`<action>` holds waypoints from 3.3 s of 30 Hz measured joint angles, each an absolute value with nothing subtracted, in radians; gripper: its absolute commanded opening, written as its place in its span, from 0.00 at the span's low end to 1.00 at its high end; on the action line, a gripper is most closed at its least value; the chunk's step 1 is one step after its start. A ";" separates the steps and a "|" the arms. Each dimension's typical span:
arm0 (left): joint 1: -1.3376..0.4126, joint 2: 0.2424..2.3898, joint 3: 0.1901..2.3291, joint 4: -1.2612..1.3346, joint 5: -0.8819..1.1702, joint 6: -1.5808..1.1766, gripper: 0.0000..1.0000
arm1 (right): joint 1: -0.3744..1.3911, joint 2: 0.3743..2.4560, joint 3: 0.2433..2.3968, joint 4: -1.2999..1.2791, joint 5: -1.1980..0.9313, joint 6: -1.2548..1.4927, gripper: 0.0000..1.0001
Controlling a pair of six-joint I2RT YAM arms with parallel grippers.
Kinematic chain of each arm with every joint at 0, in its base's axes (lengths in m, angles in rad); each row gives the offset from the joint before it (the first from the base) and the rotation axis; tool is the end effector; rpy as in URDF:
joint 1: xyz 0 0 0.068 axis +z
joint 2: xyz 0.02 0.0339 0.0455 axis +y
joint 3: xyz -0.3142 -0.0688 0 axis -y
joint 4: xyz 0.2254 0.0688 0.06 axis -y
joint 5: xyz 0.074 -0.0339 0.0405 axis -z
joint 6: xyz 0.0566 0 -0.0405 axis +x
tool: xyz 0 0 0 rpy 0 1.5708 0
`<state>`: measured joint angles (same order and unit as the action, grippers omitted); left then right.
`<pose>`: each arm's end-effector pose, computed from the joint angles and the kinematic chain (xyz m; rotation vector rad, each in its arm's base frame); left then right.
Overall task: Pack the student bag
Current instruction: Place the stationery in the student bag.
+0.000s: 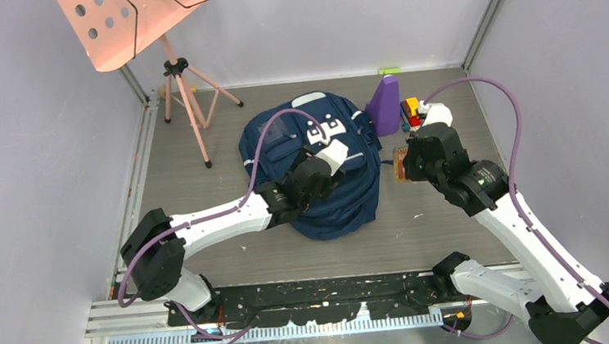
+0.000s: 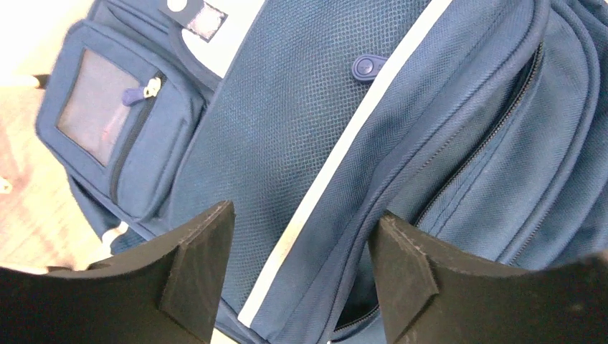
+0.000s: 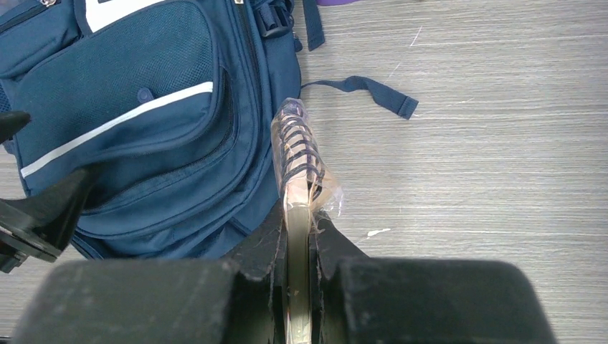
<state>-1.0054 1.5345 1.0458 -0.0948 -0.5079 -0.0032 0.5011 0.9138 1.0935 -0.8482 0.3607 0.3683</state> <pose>0.2048 -0.2713 0.3066 0.7351 1.9391 -0.0673 0.1313 0.0491 0.3829 0.0475 2.1902 0.0844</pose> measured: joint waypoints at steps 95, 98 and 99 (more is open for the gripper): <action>-0.972 1.420 1.056 -0.102 -0.159 -0.359 0.00 | 0.797 1.033 0.432 0.154 0.729 1.106 0.36; -0.970 1.420 1.062 -0.111 -0.159 -0.359 0.00 | 0.797 1.065 0.434 0.181 0.702 1.066 0.31; -0.970 1.420 1.062 -0.113 -0.157 -0.360 0.00 | 0.797 1.075 0.434 0.192 0.694 1.054 0.30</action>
<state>-0.9699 1.4204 1.0618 -0.1127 -0.1570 -0.3595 0.7967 1.0748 0.4339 0.1925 0.6937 1.0538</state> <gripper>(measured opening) 0.039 0.336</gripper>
